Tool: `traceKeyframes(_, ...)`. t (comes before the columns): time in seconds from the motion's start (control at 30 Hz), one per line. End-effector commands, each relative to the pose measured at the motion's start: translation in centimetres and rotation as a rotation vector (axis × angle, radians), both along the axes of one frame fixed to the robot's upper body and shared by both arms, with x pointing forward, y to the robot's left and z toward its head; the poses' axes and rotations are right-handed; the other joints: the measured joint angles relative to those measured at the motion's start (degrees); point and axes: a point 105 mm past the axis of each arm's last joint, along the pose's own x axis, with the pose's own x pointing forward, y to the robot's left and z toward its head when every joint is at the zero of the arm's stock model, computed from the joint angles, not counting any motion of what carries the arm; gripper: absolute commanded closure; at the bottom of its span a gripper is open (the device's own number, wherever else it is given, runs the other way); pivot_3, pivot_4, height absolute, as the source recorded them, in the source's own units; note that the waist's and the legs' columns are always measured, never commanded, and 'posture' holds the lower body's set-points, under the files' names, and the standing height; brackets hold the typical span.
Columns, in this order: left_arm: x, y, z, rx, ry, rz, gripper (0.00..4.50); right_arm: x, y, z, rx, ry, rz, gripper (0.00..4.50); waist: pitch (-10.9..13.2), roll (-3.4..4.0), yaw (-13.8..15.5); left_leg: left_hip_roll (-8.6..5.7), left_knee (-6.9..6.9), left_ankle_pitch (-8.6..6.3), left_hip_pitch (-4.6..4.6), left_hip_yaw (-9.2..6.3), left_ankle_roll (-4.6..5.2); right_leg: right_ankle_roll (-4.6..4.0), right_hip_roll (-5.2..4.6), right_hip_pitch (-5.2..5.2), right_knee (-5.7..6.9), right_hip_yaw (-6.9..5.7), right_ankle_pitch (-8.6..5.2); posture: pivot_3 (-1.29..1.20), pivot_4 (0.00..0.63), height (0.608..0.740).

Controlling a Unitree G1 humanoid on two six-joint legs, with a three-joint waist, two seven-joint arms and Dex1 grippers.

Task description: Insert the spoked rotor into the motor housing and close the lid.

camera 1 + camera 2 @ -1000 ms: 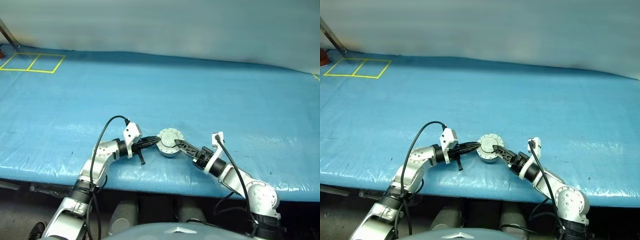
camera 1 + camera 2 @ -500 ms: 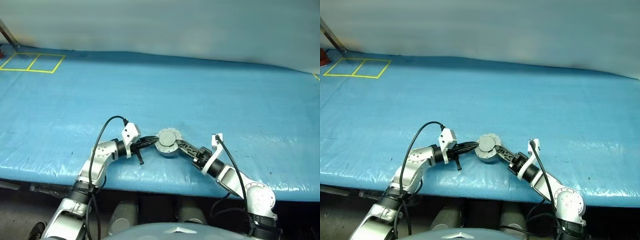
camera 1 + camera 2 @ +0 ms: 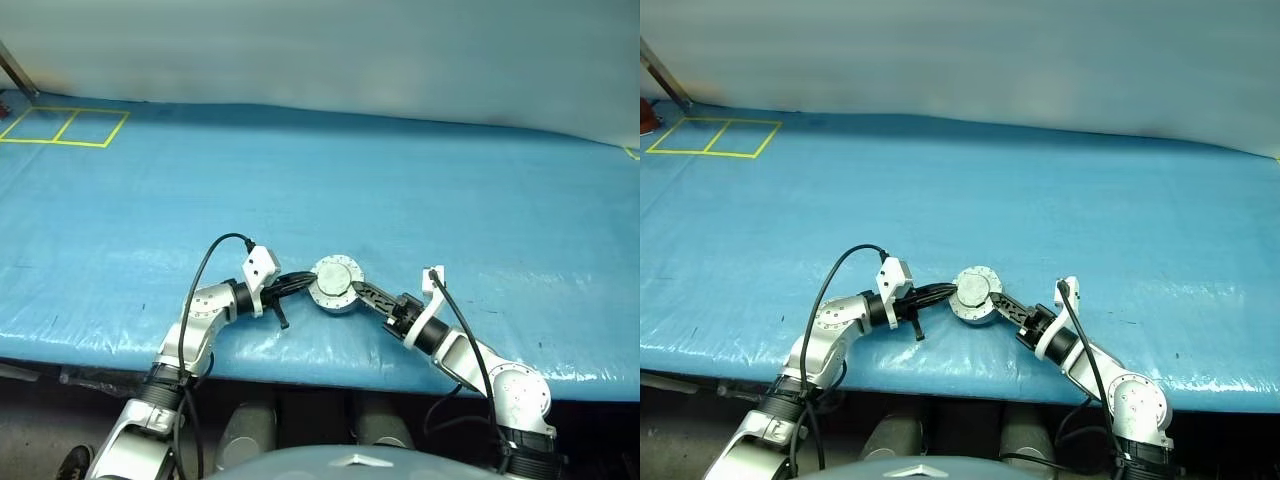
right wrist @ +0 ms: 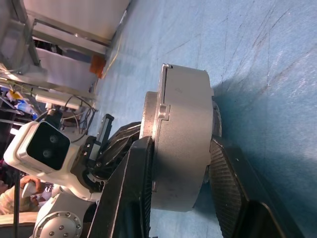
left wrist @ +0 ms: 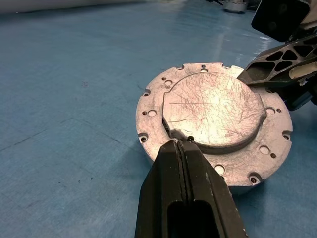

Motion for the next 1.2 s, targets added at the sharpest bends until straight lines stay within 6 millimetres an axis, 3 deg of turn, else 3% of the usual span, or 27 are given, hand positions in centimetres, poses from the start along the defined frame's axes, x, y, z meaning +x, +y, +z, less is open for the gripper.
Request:
traceKeyframes(0.03, -0.3, -0.2, 0.7, -0.106, 0.065, 0.001, 4.5, 0.7, -0.1, 0.3, 0.035, 0.004, -0.048, 3.23, 0.01, 0.0, -0.25, 0.01, -0.01, 0.0, -0.01, -0.01, 0.0, 0.0, 0.01, -0.01, 0.0, 0.0, 0.0, 0.0, 0.15, 0.74)
traceKeyframes(0.17, -1.1, 0.0, 1.9, -0.252, 0.153, -0.02, 4.5, 1.0, 0.0, 1.0, 0.078, -0.02, -0.065, 3.23, 0.05, 0.07, -0.76, 0.02, -0.02, 0.0, -0.04, 0.01, 0.01, 0.0, 0.01, -0.06, 0.0, 0.0, 0.0, 0.0, 0.15, 0.74)
traceKeyframes(0.27, -0.5, 0.8, 3.3, -0.392, 0.162, 0.054, 3.87, 1.5, -0.2, 1.5, 0.095, -0.04, -0.092, 3.23, 0.11, 0.1, -0.78, 0.01, -0.04, -0.01, -0.16, -0.01, 0.01, 0.0, 0.01, -0.15, 0.0, -0.01, 0.0, 0.0, 0.15, 0.74)
traceKeyframes(0.43, -0.4, 1.7, 4.3, -0.527, 0.196, 0.114, 2.16, 2.2, -0.5, 2.5, 0.127, -0.066, -0.132, 3.23, 0.12, 0.1, -0.72, 0.0, -0.03, -0.01, -0.21, -0.01, 0.01, 0.0, 0.02, -0.17, -0.02, -0.01, 0.0, 0.0, 0.15, 0.74)
traceKeyframes(0.63, -0.7, 1.5, 5.3, -0.712, 0.274, 0.113, 0.16, 3.6, -1.4, 5.5, 0.201, -0.163, -0.189, 3.23, 0.21, 0.13, -0.8, -0.02, -0.01, -0.01, -0.28, 0.0, 0.03, 0.0, 0.01, -0.19, -0.06, -0.01, 0.01, 0.0, 0.15, 0.74)
traceKeyframes(0.77, -0.8, 0.7, 5.5, -0.876, 0.439, 0.098, 0.05, 3.9, -1.3, 8.2, 0.252, -0.245, -0.185, 3.23, 0.24, 0.16, -0.82, -0.02, -0.02, -0.01, -0.28, -0.02, 0.03, 0.0, 0.02, -0.19, -0.06, -0.02, 0.01, 0.0, 0.15, 0.74)
traceKeyframes(0.93, -1.2, -0.2, 6.0, -0.981, 0.554, 0.047, 0.05, 3.6, -0.3, 9.9, 0.292, -0.291, -0.14, 3.23, 0.26, 0.16, -1.12, -0.02, -0.03, -0.05, -0.29, -0.02, 0.09, 0.0, 0.03, -0.2, -0.06, -0.02, 0.0, 0.0, 0.15, 0.74)
traceKeyframes(1.2, -1.1, -1.3, 6.6, -1.062, 0.615, 0.012, 0.05, 2.7, 1.0, 11.2, 0.327, -0.325, -0.083, 3.23, 0.27, 0.16, -1.08, -0.02, 0.0, -0.06, -0.29, -0.02, 0.1, -0.01, 0.04, -0.19, -0.08, -0.01, 0.0, 0.0, 0.15, 0.74)
